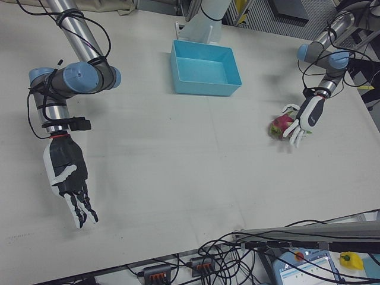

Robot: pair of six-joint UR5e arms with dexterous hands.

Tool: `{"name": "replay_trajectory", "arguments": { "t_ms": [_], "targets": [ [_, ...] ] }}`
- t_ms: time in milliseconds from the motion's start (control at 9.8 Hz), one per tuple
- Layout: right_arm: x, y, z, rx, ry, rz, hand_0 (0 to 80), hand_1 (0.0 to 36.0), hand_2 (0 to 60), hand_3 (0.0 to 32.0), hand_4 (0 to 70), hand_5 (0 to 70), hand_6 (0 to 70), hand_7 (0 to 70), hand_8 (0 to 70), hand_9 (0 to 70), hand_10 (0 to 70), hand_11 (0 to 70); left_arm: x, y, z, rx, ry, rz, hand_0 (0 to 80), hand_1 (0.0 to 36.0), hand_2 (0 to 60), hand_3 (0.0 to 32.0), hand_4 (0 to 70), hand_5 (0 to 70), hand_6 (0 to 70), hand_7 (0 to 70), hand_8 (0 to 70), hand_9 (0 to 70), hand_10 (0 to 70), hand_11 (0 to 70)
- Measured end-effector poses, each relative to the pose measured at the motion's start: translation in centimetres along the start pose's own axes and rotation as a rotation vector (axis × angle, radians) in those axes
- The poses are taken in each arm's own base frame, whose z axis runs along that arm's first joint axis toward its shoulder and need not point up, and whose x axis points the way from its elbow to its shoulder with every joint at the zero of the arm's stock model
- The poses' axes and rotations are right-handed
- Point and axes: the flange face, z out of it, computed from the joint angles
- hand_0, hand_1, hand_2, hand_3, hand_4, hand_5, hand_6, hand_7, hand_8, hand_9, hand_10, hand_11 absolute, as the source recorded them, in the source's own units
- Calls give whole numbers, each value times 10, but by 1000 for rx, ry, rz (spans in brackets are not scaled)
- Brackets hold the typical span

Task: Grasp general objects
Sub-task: 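Close the left hand fingers firmly around the dragon fruit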

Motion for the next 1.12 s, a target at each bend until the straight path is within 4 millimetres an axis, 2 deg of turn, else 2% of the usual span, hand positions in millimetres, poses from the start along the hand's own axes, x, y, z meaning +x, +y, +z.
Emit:
{"name": "replay_trajectory", "arguments": {
  "t_ms": [102,204,306,408,714,816,918,1020,1122],
  "targets": [
    [0,0,0,0,0,0,0,0,0,0,0,0,0,0,0,0,0,0,-1,1,0,-3,-1,-1,410,178,510,320,0,0,0,0,0,0,80,134],
    [0,0,0,0,0,0,0,0,0,0,0,0,0,0,0,0,0,0,-1,2,0,-4,-2,-1,418,199,566,320,0,0,0,0,0,0,67,116],
    [0,0,0,0,0,0,0,0,0,0,0,0,0,0,0,0,0,0,-1,2,1,-5,-2,-1,425,190,508,320,0,0,0,0,0,0,25,55],
    [0,0,0,0,0,0,0,0,0,0,0,0,0,0,0,0,0,0,-1,3,1,-6,-1,0,435,164,377,320,0,0,0,0,0,0,0,1],
    [0,0,0,0,0,0,0,0,0,0,0,0,0,0,0,0,0,0,-2,6,3,-11,-1,0,461,184,340,320,0,0,0,0,0,0,0,0],
    [0,0,0,0,0,0,0,0,0,0,0,0,0,0,0,0,0,0,-2,7,3,-13,-1,0,490,241,382,320,0,0,0,0,0,0,0,0],
    [0,0,0,0,0,0,0,0,0,0,0,0,0,0,0,0,0,0,-2,8,4,-15,-2,1,508,319,583,320,0,0,0,0,0,0,0,1],
    [0,0,0,0,0,0,0,0,0,0,0,0,0,0,0,0,0,0,-3,9,4,-11,-2,1,512,343,600,320,0,0,0,0,0,0,0,0],
    [0,0,0,0,0,0,0,0,0,0,0,0,0,0,0,0,0,0,-3,8,5,-5,0,1,505,327,600,320,0,0,0,0,0,0,0,0]
  ]
}}
